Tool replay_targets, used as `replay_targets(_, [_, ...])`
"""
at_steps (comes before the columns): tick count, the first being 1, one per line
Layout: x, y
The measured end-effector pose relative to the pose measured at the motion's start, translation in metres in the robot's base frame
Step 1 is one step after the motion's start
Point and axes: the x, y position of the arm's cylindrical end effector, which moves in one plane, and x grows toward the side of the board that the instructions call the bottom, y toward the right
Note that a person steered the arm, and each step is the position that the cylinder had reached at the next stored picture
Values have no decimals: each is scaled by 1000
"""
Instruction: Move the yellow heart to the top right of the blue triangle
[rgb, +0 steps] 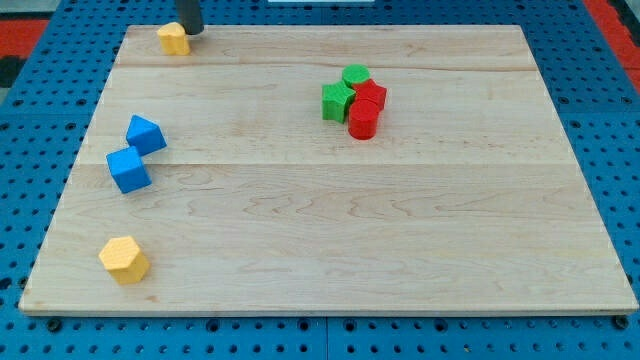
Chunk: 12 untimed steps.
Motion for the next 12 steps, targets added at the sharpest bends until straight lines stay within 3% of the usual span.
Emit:
replay_targets(1, [19,-2])
replay_targets(3, [5,-46])
replay_targets(4, [30,-58])
replay_targets(5, [49,-49])
replay_targets(6, [34,-30])
replay_targets(8, [90,-27])
replay_targets(10, [121,-14])
replay_targets(11, [108,8])
replay_targets(12, [123,27])
